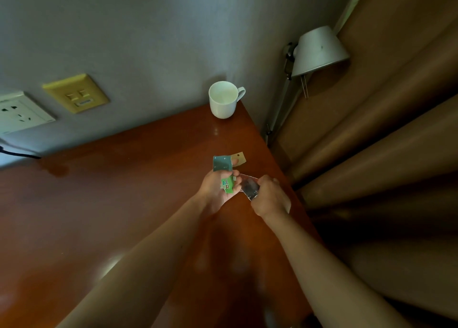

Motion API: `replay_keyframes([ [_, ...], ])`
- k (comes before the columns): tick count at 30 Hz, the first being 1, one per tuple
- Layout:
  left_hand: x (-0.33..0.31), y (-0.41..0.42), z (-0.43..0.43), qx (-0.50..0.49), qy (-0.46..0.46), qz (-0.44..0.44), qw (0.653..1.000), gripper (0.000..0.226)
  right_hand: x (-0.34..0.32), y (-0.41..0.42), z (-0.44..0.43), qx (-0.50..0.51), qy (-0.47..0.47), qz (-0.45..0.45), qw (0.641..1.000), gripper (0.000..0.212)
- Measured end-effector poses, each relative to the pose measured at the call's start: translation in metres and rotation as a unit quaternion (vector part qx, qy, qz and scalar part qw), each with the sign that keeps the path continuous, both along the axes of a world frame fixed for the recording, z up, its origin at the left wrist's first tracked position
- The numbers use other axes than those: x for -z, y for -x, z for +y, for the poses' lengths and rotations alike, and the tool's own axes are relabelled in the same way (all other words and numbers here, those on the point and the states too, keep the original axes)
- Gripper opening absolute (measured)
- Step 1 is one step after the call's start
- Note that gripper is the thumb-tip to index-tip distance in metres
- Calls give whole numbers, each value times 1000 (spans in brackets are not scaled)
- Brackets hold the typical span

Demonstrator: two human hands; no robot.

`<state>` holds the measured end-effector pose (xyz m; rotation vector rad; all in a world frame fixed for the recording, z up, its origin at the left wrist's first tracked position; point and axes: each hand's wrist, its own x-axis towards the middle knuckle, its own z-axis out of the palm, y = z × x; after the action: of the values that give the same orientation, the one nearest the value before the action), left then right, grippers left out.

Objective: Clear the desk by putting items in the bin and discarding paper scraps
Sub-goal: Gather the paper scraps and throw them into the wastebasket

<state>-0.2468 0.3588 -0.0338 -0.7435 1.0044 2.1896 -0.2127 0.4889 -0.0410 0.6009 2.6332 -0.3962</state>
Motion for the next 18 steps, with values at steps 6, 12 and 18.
replay_keyframes([
  [6, 11, -3, -8, -1, 60, -23, 998, 20, 1, -1, 2, -26, 10, 1, 1000, 36],
  [12, 15, -6, -11, 25, 138, -7, 990, 16, 5, -8, 4, 28, 95, 21, 995, 11],
  [18, 17, 0, -11, 55, 197, 16, 979, 11, -8, -4, 4, 318, 420, 32, 849, 15],
])
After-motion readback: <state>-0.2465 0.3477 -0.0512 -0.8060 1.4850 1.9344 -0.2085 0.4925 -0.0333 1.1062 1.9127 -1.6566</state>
